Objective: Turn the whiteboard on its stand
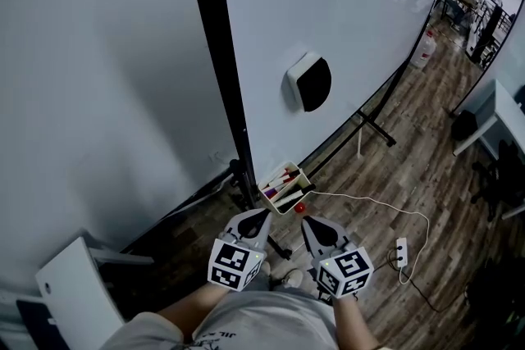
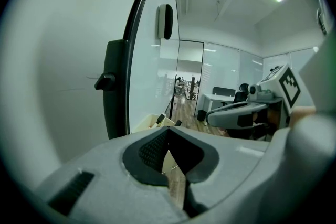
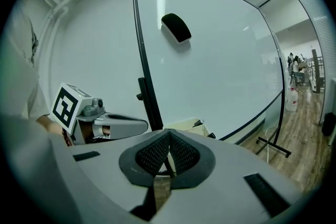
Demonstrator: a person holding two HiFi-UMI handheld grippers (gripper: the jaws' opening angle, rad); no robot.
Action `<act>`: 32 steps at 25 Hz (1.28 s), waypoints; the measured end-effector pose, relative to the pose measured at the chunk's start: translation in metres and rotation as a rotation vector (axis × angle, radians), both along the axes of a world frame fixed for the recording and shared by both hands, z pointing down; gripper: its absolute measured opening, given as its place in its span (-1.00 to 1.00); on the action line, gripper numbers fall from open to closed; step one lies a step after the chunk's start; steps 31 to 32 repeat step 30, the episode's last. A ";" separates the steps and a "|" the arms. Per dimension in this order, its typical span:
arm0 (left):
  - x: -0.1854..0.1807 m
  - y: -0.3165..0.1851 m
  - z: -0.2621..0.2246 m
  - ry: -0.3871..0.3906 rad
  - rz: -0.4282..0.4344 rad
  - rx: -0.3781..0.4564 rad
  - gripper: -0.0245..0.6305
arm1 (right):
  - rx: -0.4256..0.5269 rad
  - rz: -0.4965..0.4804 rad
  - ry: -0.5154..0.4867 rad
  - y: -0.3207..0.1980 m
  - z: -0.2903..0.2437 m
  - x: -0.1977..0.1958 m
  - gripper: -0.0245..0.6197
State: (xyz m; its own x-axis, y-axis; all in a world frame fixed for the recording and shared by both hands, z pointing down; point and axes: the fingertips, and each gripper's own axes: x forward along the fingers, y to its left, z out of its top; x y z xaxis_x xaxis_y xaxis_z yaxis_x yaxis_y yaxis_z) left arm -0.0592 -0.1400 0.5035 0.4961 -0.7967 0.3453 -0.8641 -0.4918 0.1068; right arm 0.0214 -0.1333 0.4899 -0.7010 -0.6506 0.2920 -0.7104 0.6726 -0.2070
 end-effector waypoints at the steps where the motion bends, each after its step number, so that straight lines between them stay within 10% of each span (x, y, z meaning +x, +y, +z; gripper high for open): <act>1: 0.001 0.001 0.000 -0.001 0.001 -0.002 -0.89 | 0.001 0.000 0.004 0.000 0.000 0.000 -0.94; 32: 0.016 -0.002 -0.004 0.004 0.009 -0.001 -0.89 | 0.000 -0.019 0.051 0.000 0.002 0.010 -0.94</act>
